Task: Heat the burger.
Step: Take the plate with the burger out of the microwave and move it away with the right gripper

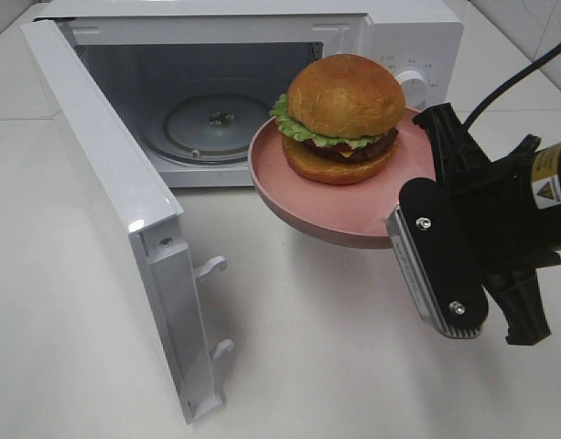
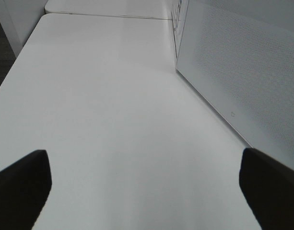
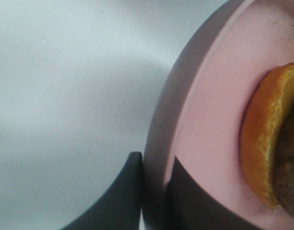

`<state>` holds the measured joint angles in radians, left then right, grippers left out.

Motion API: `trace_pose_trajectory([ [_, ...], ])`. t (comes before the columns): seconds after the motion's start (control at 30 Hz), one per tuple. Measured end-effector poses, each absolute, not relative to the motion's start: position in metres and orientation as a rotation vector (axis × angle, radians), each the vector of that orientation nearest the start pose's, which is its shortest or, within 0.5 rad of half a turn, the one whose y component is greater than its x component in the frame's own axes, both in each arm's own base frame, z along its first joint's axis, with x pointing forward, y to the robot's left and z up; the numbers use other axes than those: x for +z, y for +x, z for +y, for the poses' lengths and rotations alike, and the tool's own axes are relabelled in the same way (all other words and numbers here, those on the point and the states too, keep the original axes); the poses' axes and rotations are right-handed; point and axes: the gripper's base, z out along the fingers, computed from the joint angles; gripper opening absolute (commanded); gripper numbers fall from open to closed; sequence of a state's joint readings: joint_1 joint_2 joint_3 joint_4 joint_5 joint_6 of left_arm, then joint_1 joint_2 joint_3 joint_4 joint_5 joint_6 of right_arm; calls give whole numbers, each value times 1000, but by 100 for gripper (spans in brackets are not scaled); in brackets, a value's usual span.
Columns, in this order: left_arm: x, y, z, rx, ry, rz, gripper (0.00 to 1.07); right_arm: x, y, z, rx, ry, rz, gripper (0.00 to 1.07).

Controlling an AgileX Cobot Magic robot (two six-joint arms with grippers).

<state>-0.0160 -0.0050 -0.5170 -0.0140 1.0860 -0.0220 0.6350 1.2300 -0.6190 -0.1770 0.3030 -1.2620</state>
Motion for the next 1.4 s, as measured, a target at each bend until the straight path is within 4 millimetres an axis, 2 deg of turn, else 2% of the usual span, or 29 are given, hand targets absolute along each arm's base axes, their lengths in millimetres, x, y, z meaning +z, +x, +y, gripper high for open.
trace_pose_trajectory([
  [0.47,280,-9,-1,-40,-5,2048,100,253,166,112,-465,-2029,1316,0],
  [0.77,280,-9,-1,-40,-5,2048,100,260,159,101,-502,-2012,1377,0],
  [1.1,280,-9,-1,-40,-5,2048,100,259,159,88,-579,-1941,1570,0],
  [1.17,280,-9,-1,-40,-5,2048,100,260,161,85,-599,-1859,1656,0],
  [1.27,280,-9,-1,-40,-5,2048,100,260,161,84,-602,-1837,1682,0],
  [1.4,280,-9,-1,-40,-5,2048,100,260,162,78,-622,-1736,1798,0],
])
